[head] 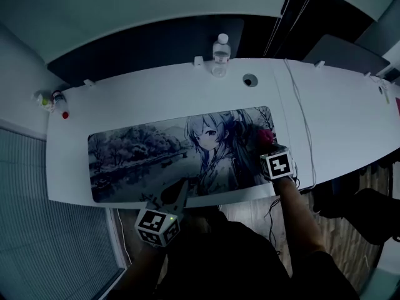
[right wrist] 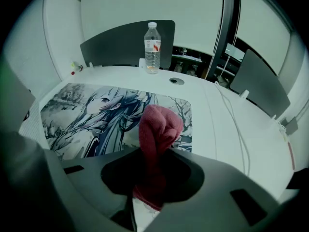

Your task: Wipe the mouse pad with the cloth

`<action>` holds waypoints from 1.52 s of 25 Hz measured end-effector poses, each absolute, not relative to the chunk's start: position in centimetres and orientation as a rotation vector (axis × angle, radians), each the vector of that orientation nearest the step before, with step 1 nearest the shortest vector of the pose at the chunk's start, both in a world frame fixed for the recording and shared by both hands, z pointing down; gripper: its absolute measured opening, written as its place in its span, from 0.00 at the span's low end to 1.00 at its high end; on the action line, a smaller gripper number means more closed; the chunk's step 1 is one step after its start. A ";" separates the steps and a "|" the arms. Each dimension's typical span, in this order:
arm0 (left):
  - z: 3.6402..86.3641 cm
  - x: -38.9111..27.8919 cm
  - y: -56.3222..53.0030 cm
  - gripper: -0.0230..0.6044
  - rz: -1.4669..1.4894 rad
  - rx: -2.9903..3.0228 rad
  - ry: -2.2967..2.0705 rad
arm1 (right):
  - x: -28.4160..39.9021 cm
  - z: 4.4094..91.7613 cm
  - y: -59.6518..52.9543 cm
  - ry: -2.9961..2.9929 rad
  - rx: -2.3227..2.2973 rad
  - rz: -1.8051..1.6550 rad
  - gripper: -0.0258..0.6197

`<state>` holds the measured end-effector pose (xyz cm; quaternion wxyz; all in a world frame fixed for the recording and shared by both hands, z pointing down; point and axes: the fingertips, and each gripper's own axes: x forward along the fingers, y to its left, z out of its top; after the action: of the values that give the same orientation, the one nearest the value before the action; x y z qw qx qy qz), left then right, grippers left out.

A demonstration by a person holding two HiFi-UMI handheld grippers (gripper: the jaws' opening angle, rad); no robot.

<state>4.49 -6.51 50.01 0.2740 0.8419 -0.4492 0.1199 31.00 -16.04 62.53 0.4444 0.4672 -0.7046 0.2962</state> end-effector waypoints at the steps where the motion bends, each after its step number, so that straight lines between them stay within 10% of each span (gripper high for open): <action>1: 50.1 3.8 -6.3 0.04 0.315 2.253 -1.221 | 30.5 62.6 -16.0 -1.745 1.149 0.732 0.22; 38: 49.5 -17.8 0.3 0.04 0.282 2.130 -1.388 | 0.0 62.2 -15.6 -1.903 0.955 0.640 0.22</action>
<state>-17.79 0.30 49.52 0.2878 0.7974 -0.5198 0.1057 0.00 -15.63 62.16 0.4435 0.3849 -0.7672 0.2579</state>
